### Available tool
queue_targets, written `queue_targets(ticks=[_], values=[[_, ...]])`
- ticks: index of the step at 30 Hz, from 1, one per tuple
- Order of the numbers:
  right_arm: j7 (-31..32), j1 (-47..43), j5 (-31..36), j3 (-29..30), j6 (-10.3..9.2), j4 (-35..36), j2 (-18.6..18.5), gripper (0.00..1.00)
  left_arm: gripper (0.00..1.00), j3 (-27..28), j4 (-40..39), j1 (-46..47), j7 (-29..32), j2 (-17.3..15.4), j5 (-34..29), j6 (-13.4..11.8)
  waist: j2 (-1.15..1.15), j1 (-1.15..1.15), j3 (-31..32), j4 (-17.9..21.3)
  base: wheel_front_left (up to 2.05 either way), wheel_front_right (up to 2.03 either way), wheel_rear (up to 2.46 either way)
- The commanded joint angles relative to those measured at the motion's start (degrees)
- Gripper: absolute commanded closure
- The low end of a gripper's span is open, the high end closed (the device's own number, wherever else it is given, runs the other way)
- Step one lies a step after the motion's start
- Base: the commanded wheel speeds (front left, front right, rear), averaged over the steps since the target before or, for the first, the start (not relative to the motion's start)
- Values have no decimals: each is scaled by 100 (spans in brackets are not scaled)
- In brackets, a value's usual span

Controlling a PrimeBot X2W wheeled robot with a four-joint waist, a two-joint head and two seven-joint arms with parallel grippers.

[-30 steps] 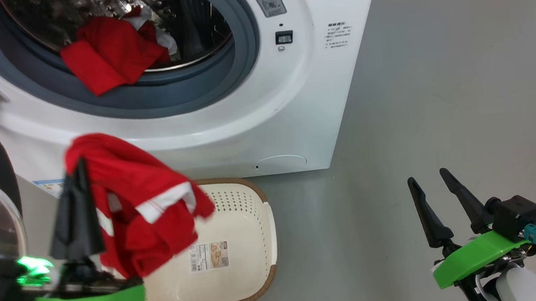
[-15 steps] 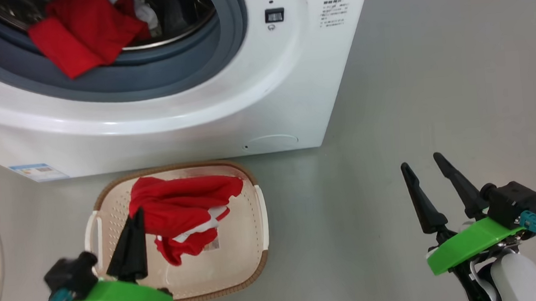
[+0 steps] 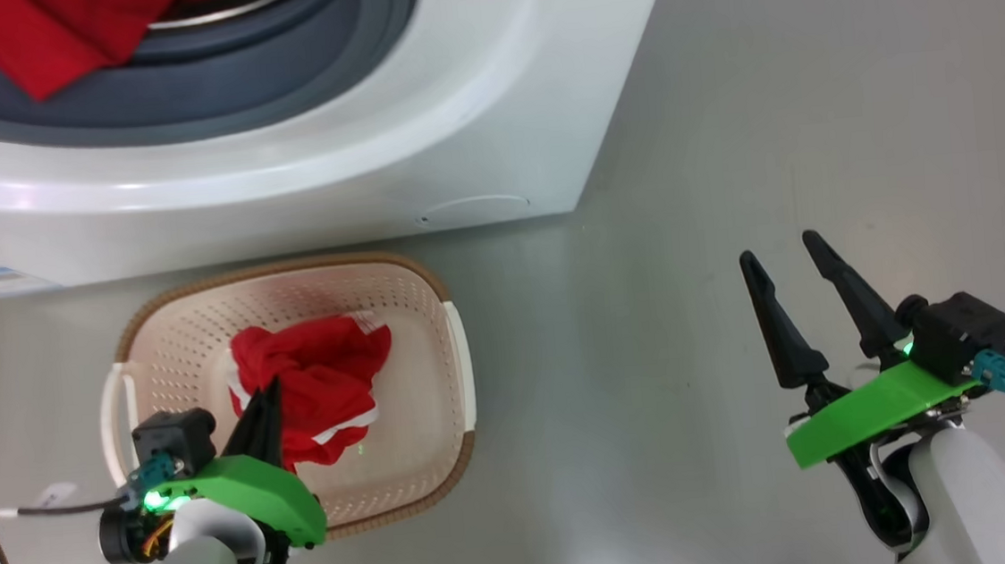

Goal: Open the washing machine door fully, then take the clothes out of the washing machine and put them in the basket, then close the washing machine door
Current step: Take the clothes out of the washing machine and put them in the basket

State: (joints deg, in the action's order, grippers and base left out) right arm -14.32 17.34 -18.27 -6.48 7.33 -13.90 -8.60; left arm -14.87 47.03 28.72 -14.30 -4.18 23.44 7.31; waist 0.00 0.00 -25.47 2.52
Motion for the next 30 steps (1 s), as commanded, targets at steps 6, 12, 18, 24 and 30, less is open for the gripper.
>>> queue_targets(ticks=[6, 12, 18, 24, 30], values=[[-68, 188, 51, -155, 16, 183, 103, 0, 100, -178, 936, 532, -69, -123, 73, 16, 0, 0, -525, 271, 0, 0, 0], [-68, 300, 65, -222, 16, 235, 161, 0, 100, -553, 1765, 953, -69, -169, 357, 17, 0, 0, -782, 431, 0, 0, 0], [-68, 316, 80, -211, 16, 241, 160, 0, 3, -731, 2205, 1287, -70, -237, 677, 17, 0, 0, -832, 464, 0, 0, 0], [-68, 246, 89, -173, 16, 178, 147, 0, 0, -832, 2185, 1241, -70, -321, 927, 17, 0, 0, -609, 410, 0, 0, 0], [-68, 113, 71, -202, 16, 99, 122, 0, 0, -848, 1876, 1040, -70, -401, 1071, 17, 0, 0, -254, 298, 0, 0, 0]])
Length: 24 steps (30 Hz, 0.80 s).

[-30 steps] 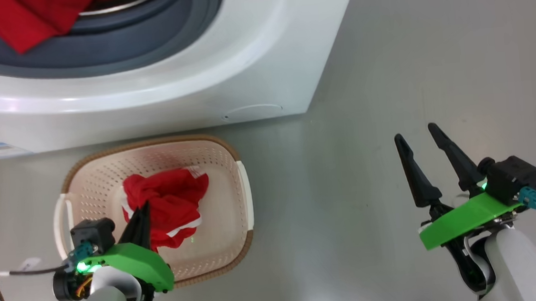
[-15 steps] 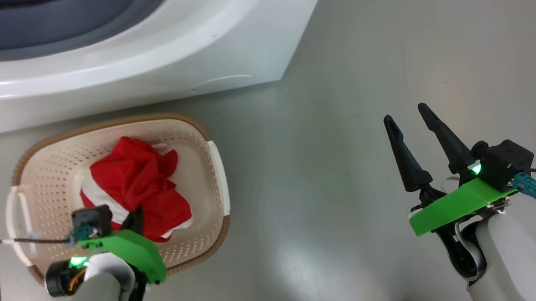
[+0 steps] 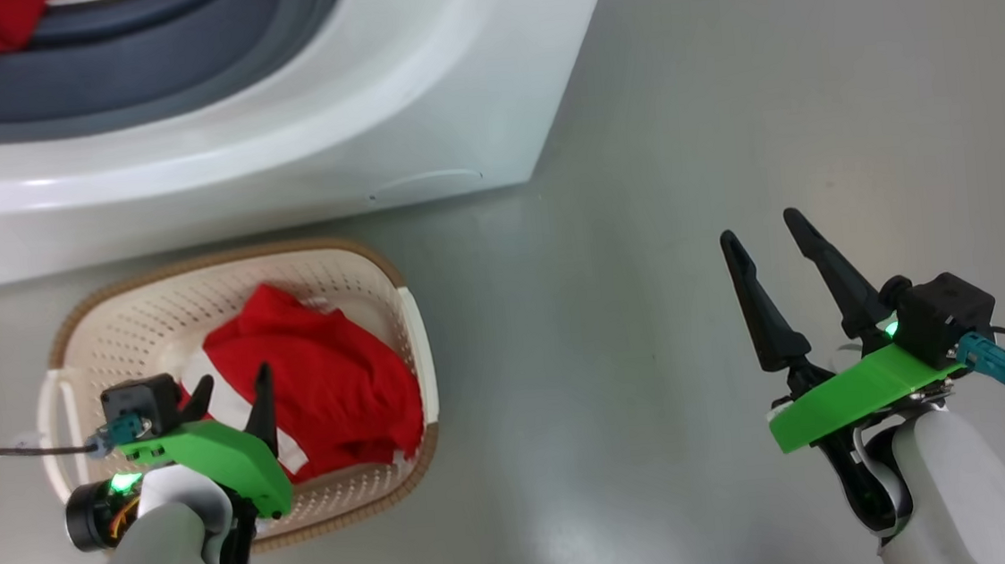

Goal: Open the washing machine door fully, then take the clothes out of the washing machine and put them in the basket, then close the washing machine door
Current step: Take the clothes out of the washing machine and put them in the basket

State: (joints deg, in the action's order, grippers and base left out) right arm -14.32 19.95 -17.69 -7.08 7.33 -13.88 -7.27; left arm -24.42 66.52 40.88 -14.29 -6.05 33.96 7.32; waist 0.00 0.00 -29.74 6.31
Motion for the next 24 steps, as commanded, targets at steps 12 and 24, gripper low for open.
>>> queue_targets(ticks=[12, 24], values=[[-68, -447, -60, -175, 16, -65, -286, 0, 0, 923, -1631, -780, -71, -382, -460, 16, 0, 0, 1109, -324, 0, 0, 0], [-68, -1047, -144, -141, 16, -122, -418, 0, 0, 1897, -3296, -1969, -71, -148, -1419, 16, 0, 0, 2093, -481, 0, 0, 0]])
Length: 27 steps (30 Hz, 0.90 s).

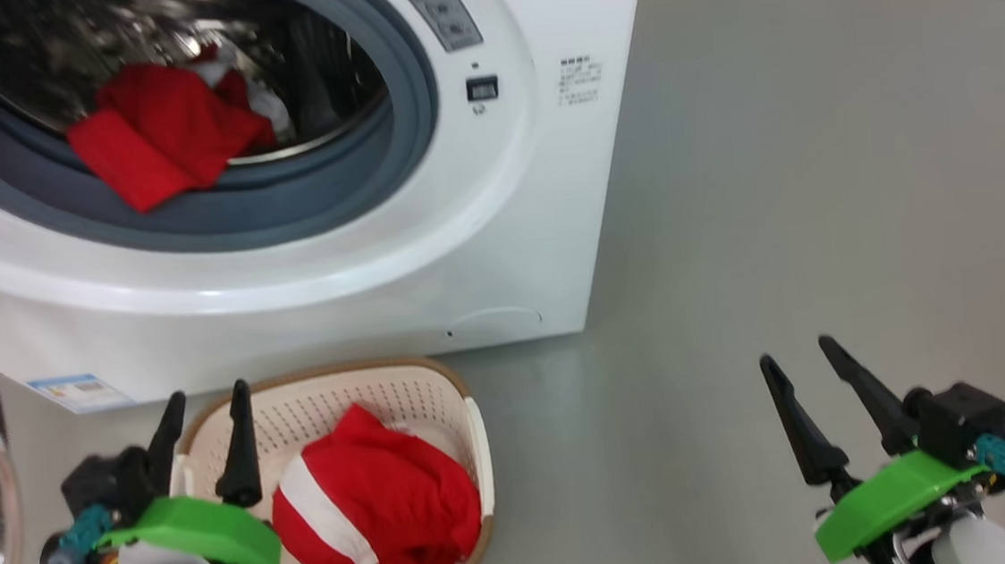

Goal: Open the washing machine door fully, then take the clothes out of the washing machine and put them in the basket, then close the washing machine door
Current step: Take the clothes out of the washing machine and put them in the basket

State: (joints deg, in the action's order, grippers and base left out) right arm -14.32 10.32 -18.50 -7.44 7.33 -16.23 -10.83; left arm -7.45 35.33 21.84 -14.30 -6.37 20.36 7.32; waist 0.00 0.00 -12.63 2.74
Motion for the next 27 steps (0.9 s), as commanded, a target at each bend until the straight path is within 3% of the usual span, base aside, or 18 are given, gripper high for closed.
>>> queue_targets(ticks=[1, 15, 27], values=[[-68, -148, -70, -91, 16, 120, -70, 0, 0, 294, -332, -181, -70, -87, -121, 16, 0, 0, 441, -141, 0, 0, 0], [-68, -917, -85, 241, 16, 368, -70, 0, 0, 1057, -2424, -1938, -70, 216, -911, 12, 0, 0, 780, -254, 0, 0, 0], [-68, -1073, -51, 367, 16, 462, -17, 0, 0, 1102, -2898, -2260, -70, 323, -1060, 13, 0, 0, 685, -293, 0, 0, 0]])
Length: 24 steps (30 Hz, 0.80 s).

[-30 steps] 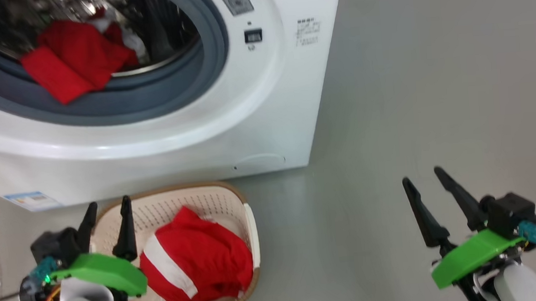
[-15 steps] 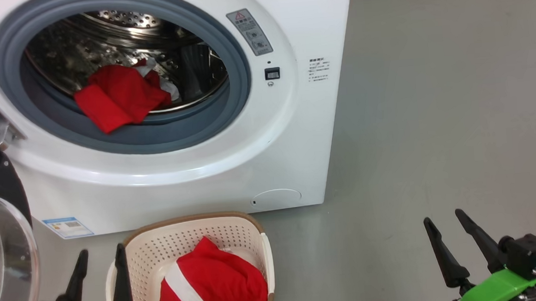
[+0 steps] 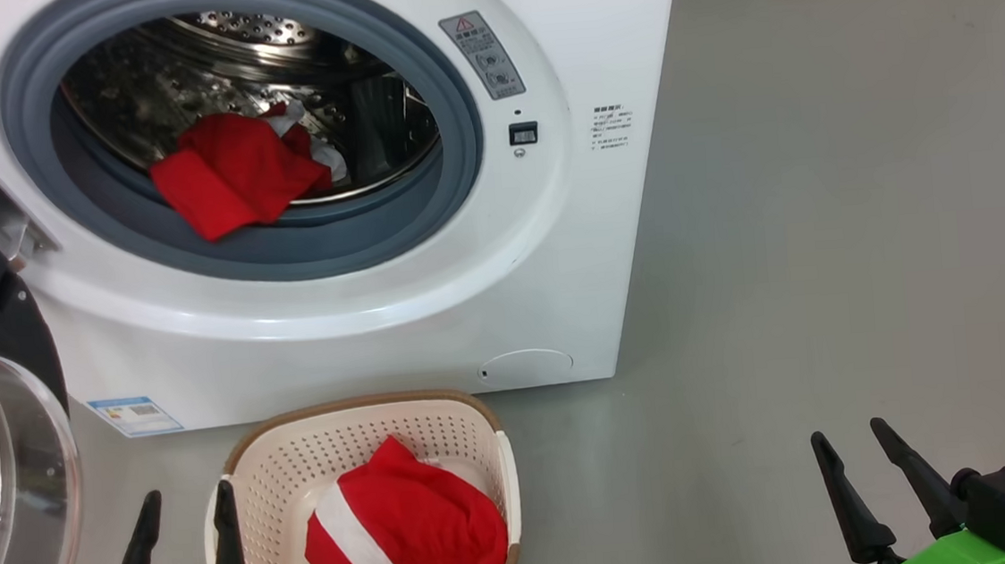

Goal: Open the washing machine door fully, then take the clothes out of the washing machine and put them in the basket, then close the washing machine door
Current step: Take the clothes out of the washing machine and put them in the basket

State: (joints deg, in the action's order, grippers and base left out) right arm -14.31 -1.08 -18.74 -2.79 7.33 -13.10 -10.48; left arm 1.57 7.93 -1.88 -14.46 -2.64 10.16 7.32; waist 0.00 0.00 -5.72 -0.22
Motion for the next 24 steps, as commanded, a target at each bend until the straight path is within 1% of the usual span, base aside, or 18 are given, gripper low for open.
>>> queue_targets(ticks=[1, 4, 10, 19, 24], values=[[-69, 90, -23, -106, 16, 153, -54, 0, 0, 200, -161, 132, -53, -47, -30, 14, 0, 0, -35, 10, 0, 0, 0], [-69, 157, -15, -113, 16, 164, -57, 0, 0, 174, -137, 209, -53, -39, 7, 14, 0, 0, -107, 19, 0, 0, 0], [-69, 358, 3, -177, 16, 181, -69, 0, 0, -60, 307, 813, -53, -39, 47, 15, 0, 0, -420, -22, 0, 0, 0], [-69, 791, 51, -315, 16, 218, 38, 0, 0, -153, 1485, 2546, -53, -203, 144, 16, 0, 0, -1060, 84, 0, 0, 0], [-69, 1063, 64, -416, 16, 227, 111, 0, 0, -241, 2367, 3627, -53, -455, 47, 16, 0, 0, -1408, 227, 0, 0, 0]])
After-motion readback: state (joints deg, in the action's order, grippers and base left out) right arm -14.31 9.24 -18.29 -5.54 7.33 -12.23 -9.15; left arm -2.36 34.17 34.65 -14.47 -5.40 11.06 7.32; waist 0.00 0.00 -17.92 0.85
